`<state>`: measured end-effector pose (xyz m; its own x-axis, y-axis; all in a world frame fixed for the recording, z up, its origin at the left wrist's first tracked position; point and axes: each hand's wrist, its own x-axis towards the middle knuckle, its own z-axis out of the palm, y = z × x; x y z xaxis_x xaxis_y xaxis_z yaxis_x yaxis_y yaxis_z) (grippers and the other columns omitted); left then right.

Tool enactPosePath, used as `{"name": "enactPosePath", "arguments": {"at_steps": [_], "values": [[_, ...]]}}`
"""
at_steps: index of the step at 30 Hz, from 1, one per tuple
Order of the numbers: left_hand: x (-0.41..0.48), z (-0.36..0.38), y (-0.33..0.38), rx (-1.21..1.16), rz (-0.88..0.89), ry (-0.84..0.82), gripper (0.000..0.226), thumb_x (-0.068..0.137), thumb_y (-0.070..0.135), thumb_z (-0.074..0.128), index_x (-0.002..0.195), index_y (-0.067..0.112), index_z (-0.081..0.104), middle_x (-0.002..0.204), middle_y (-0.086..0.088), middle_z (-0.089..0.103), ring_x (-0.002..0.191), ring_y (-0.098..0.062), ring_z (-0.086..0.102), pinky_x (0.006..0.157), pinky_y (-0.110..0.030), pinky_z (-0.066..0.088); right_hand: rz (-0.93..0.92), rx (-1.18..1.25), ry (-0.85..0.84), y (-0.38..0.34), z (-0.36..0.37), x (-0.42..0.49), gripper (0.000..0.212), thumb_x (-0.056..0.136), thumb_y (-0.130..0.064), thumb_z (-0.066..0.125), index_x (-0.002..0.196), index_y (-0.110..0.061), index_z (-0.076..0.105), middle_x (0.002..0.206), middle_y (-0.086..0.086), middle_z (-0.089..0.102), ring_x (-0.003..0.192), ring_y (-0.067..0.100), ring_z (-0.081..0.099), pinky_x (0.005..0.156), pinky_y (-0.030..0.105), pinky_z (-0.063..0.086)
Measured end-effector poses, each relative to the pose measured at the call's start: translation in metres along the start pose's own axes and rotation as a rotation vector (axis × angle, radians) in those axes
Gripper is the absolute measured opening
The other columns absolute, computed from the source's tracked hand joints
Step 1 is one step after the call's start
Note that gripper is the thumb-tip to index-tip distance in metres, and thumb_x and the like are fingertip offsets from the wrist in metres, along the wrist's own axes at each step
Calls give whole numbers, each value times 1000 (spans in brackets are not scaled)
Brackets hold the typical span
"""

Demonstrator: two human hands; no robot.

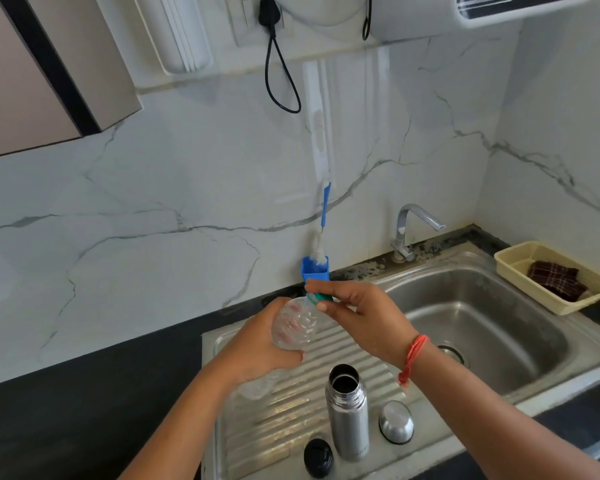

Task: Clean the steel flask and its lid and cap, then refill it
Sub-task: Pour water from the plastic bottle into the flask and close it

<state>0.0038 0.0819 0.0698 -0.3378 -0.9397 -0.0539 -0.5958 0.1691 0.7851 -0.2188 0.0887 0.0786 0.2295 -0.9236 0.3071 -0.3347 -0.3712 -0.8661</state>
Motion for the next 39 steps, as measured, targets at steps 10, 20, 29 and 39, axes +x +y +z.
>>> {"name": "enactPosePath", "arguments": {"at_steps": [10,20,29,39], "values": [[1,-8,0,125,-5,-92,72,76,20,88,129,46,46,119,15,63,110,-4,63,95,-30,56,-25,-111,-133,-7,-13,12,37,83,-23,80,116,-37,73,104,-39,67,106,-9,63,95,7,44],[1,-7,12,489,79,119,72,76,30,81,138,38,45,119,18,60,104,-8,61,90,-34,53,12,-588,-168,-16,-16,20,37,94,-57,55,108,-28,73,92,-6,73,81,4,61,71,12,44],[15,5,7,966,312,422,78,60,29,94,128,26,57,111,5,67,96,-22,65,83,-40,48,548,86,-186,-6,-1,33,19,106,-33,42,99,-16,50,70,-1,47,57,10,40,55,24,37],[62,20,-38,436,60,445,80,72,42,91,141,41,50,125,12,34,118,-12,34,101,-35,32,804,513,-70,9,0,40,38,105,-46,42,114,-12,58,64,-1,63,54,8,46,47,22,31]]}}
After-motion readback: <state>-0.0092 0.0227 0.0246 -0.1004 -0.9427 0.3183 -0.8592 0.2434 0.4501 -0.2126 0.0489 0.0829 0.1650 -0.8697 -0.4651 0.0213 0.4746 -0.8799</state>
